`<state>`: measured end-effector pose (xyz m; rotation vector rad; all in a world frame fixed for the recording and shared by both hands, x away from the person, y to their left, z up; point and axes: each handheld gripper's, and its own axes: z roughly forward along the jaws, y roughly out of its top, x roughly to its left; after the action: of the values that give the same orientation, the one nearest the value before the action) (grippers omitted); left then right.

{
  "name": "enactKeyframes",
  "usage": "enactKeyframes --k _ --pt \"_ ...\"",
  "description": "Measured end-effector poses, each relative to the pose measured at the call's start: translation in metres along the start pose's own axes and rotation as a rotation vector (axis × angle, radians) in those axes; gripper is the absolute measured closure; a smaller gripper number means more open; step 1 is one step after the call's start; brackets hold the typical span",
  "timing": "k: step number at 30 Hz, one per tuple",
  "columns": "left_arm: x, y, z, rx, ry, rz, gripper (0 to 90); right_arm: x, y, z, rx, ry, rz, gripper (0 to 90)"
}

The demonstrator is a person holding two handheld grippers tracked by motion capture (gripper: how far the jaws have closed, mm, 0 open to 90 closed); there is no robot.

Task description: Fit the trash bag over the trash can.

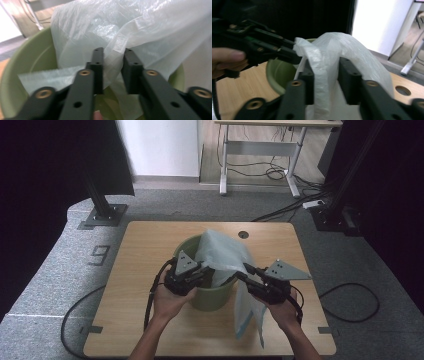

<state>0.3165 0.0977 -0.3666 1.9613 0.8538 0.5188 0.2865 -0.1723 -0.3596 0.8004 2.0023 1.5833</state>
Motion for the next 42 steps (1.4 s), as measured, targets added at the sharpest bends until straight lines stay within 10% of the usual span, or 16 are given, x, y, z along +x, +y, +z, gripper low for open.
enactKeyframes --k 11,16,30,42 --pt "0.009 -0.003 0.002 0.010 0.019 -0.051 85.3 0.023 -0.034 -0.032 -0.060 -0.048 0.059 34.7" --pt "0.009 -0.006 0.004 0.014 0.018 -0.062 85.1 0.037 -0.068 -0.020 -0.002 -0.068 0.077 31.9" --pt "0.012 -0.007 0.001 0.013 0.016 -0.077 83.8 0.043 -0.091 0.020 0.077 -0.129 0.116 24.6" --pt "0.011 -0.010 0.002 0.015 -0.012 -0.068 83.1 0.033 -0.098 0.020 0.076 -0.202 0.033 82.8"
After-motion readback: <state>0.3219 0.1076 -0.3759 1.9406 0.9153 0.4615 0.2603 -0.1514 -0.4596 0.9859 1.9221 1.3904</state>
